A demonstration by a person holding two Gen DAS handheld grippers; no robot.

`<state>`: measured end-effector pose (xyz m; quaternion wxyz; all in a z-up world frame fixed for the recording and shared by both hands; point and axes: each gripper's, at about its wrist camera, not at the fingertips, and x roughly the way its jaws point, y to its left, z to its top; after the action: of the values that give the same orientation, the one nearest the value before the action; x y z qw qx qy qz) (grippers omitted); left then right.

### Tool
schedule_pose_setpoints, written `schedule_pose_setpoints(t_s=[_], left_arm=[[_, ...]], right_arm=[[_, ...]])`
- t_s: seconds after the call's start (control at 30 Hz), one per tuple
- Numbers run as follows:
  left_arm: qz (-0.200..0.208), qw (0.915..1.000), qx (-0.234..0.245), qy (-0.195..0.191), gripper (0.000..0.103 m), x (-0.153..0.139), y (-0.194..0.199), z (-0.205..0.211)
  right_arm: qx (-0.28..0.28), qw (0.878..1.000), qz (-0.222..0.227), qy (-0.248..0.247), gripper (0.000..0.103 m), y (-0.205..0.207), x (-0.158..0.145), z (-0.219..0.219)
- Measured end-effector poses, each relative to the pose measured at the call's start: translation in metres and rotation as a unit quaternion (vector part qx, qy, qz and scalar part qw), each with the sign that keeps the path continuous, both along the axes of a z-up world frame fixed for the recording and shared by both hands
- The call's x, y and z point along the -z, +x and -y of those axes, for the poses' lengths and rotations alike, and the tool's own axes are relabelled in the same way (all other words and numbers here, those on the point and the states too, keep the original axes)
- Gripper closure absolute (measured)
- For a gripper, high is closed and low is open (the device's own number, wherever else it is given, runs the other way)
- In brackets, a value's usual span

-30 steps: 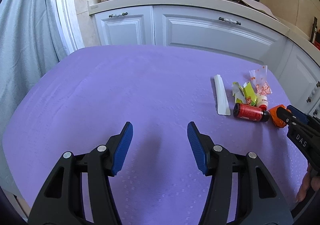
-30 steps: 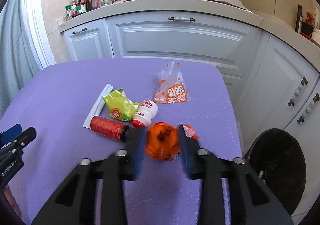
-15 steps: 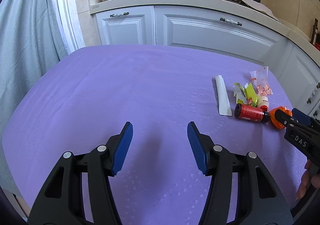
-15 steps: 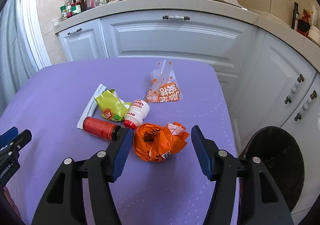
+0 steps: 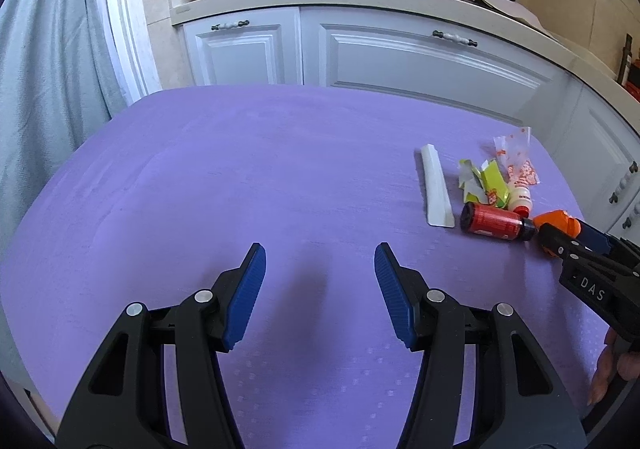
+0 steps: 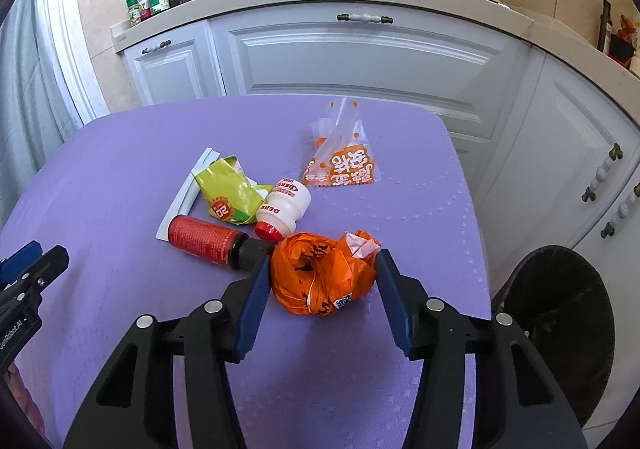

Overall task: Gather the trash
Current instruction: 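Grasp the orange plastic bag with the right tool, then carry the orange bag over the black bin with the right tool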

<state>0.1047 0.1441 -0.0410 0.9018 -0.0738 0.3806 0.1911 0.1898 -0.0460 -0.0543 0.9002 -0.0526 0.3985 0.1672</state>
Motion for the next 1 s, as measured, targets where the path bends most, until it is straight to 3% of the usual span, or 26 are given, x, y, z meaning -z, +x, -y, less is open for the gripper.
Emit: schedule_pose_setpoints(t_s=[0.47,0.53,1.0], left_arm=[[0.003,0.9983,0.058,-0.002,0.048,-0.001,0.026,0.051],[0.007,0.9975,0.070,-0.001,0.035,-0.002,0.033,0.062],[-0.014,0.9939,0.109,0.013,0.023,0.010,0.081,0.110]], right_arm=[[0.050,0.998,0.032,0.008,0.053,-0.012,-0.017,0.049],[0.062,0.997,0.038,0.008,0.053,-0.013,-0.019,0.061],[0.141,0.989,0.035,0.016,0.053,-0.016,-0.006,0.143]])
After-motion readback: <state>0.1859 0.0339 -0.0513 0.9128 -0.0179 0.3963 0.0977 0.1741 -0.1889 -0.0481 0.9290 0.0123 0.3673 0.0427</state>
